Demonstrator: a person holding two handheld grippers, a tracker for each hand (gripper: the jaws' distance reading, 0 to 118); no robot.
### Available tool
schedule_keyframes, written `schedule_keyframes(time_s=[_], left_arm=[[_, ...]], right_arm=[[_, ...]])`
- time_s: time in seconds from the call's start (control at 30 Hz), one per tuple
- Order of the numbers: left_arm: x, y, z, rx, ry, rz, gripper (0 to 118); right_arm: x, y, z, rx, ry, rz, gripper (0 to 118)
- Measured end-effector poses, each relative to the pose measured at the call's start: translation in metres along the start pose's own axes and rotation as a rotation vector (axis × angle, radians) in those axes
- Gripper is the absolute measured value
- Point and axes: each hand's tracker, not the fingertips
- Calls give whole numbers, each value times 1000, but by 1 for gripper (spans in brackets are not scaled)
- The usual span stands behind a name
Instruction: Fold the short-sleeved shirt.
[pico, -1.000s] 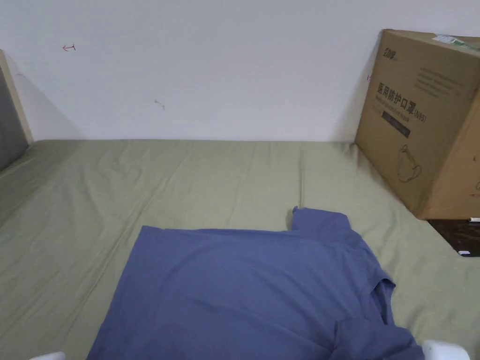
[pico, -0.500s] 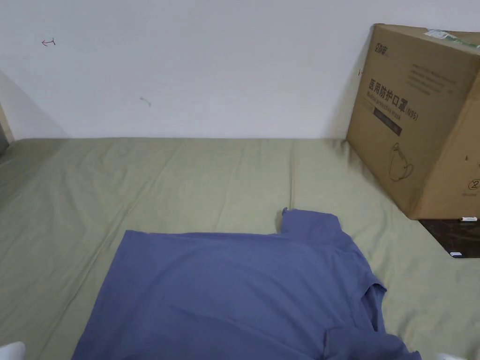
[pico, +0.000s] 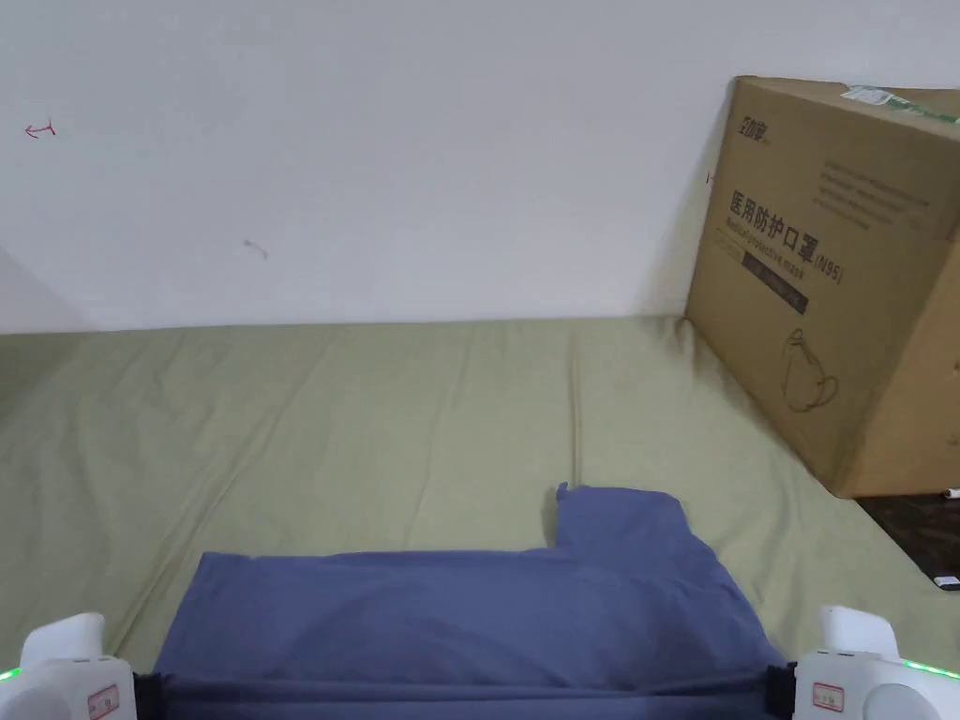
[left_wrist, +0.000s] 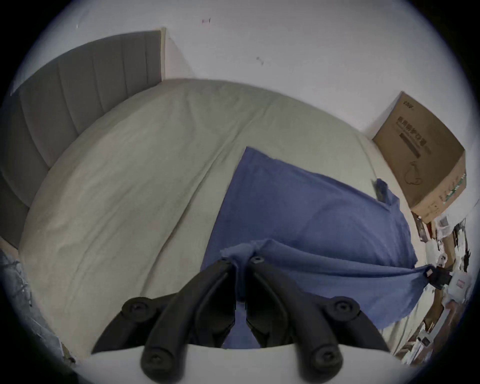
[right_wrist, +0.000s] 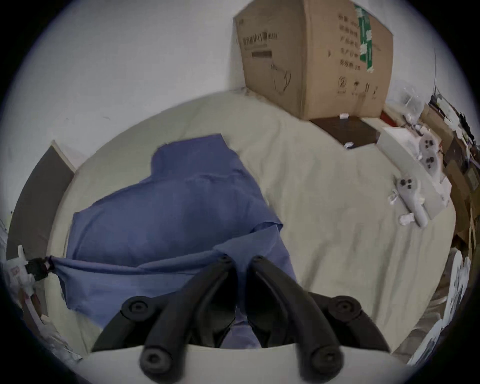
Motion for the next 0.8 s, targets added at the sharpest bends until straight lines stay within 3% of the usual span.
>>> schedule_keyframes(time_s=[0.23,0.27,0.3,0.33,0.37,0.4,0.43,0.6,0.7,0.77,0.8], left_arm=[[-5,-8,-28,-37,13,-3,9],[-4,-9,-26,-35,12,-3,20],[-4,-9,-22,-31,8,-6,40],[-3,-10,-16,-23,13,-11,78],[-5,-10,-8,-2,8,-15,103],[-4,-11,3,38,-6,-17,116],[-2,-13,18,94,-17,-23,118],[22,-22,111,345,-70,-150,118],[37,-33,163,501,-74,-198,112],[44,-43,196,601,-134,-209,81],[46,-48,210,637,-151,-217,57]], right_arm=[[-9,1,-43,-48,-30,37,5],[-9,-1,-40,-34,-37,48,8],[-11,-4,-34,-8,-50,58,17],[-11,-5,-27,24,-59,72,44],[-10,-6,-18,61,-54,88,73],[-9,-8,-6,96,-29,102,100],[-9,-10,9,134,-9,112,115],[-17,-19,99,465,-7,180,115],[-24,-25,150,625,4,169,114],[-26,-33,180,696,61,166,105],[-27,-36,194,709,96,172,87]])
